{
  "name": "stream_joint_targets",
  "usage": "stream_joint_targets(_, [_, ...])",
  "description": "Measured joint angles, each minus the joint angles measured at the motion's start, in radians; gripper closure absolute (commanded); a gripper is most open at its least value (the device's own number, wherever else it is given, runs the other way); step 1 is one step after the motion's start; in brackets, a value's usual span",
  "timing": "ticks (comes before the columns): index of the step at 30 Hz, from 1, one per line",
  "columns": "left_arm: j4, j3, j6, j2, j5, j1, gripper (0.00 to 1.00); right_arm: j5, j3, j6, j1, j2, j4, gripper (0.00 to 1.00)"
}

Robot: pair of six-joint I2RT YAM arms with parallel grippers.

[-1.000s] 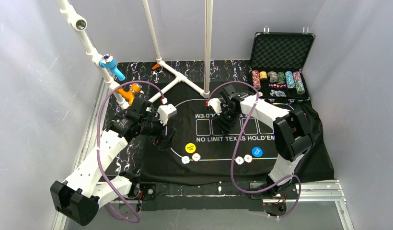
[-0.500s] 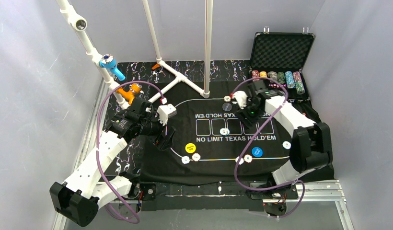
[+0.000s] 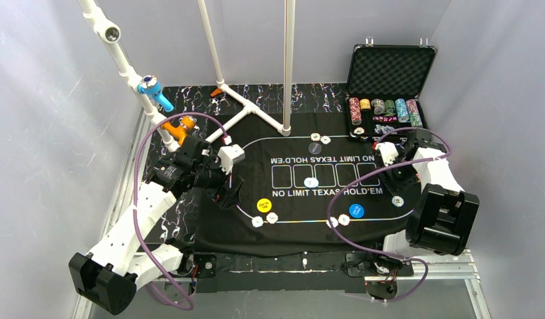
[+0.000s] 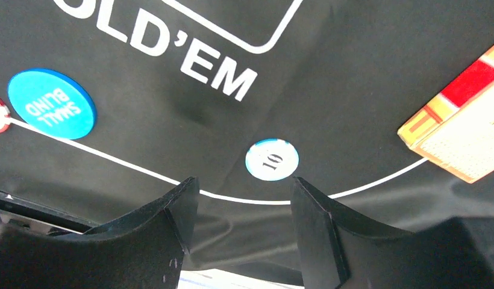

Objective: Distribute texas hold em gaming equipment

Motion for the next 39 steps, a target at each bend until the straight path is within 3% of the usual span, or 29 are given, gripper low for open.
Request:
stream_joint_targets(10, [0.0, 0.0, 0.0, 0.005, 0.009, 0.0, 0.01, -0.043, -0.014, -0.092, -0.164, 0.08, 0.005, 0.36])
stream_joint_targets(26, [-0.003, 0.0, -0.001, 0.019, 0.012, 0.0, 0.01, -0.056, -0.066, -0.13, -0.177, 0.121, 0.086, 0.37])
stream_joint_targets(39, [-0.004, 0.0, -0.001, 0.023, 0.011, 0.0, 0.01, -0.026, -0.114, -0.152, -0.176, 0.103, 0.162, 0.54])
